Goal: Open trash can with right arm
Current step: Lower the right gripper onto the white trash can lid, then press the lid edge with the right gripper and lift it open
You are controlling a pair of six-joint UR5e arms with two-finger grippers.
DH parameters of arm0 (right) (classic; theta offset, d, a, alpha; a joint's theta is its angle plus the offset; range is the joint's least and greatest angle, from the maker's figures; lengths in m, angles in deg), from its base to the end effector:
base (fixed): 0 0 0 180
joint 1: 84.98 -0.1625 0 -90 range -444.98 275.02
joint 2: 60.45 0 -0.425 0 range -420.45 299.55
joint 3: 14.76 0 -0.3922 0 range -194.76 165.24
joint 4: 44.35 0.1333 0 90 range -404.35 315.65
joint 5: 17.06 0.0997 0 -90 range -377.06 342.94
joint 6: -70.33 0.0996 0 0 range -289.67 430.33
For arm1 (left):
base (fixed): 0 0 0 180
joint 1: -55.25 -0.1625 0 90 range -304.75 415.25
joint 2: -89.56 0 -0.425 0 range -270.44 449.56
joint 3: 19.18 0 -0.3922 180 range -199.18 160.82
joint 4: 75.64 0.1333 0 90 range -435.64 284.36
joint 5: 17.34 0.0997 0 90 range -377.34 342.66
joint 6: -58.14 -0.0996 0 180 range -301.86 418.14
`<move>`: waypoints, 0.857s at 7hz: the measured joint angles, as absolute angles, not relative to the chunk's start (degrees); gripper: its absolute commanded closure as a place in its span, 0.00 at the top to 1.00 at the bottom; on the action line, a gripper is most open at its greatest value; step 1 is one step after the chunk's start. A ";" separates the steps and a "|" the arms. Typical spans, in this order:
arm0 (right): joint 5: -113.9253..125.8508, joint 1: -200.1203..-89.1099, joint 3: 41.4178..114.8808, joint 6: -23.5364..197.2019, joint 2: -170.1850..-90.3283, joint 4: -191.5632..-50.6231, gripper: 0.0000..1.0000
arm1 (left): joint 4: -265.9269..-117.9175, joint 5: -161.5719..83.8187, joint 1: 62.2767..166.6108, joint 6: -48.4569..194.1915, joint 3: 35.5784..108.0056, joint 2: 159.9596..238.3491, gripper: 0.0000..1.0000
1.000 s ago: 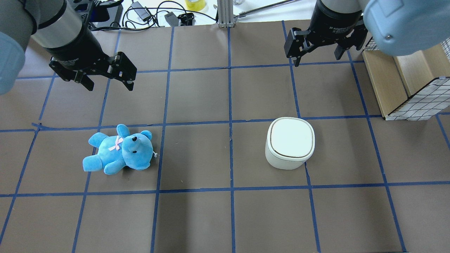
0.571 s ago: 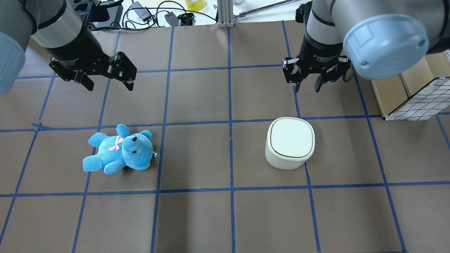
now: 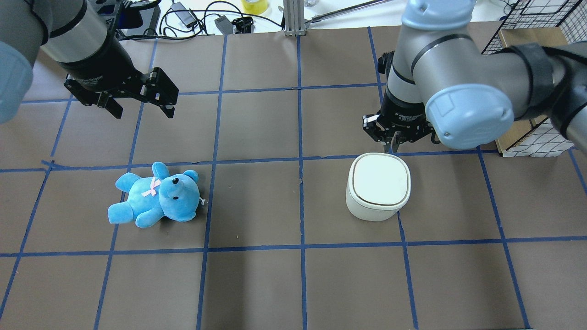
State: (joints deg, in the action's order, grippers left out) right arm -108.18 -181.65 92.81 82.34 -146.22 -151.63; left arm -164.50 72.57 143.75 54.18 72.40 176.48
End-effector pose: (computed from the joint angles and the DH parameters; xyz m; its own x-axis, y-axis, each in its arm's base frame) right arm 0.1870 -0.4685 0.3336 -0.9952 0.0909 0.0355 0.0933 0.9930 0.0730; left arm -0.1210 -0.4767 0.5023 -0.9991 0.0429 -0.0016 0.0429 0.9980 -0.0461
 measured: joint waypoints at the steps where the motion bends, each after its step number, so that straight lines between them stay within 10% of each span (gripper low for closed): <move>1: -108.14 -181.78 95.37 82.32 -146.25 -154.41 0.15 | -164.50 72.57 143.76 54.18 72.40 176.48 1.00; 2: -108.17 -182.06 97.23 82.23 -146.27 -156.88 0.15 | -164.50 72.57 143.75 54.18 72.40 176.48 1.00; 3: -108.27 -182.34 98.16 82.16 -146.28 -158.11 0.37 | -164.50 72.57 143.75 54.18 72.40 176.48 1.00; 4: -108.43 -182.48 98.26 82.02 -146.30 -158.80 0.99 | -164.50 72.57 143.75 54.18 72.40 176.48 1.00; 6: -107.34 -182.42 94.70 81.60 -147.31 -161.62 1.00 | -164.50 72.57 143.75 54.18 72.40 176.48 1.00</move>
State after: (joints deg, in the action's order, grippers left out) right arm -107.34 -182.42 94.70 81.60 -147.31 -161.62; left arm -164.50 72.57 143.75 54.18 72.40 176.48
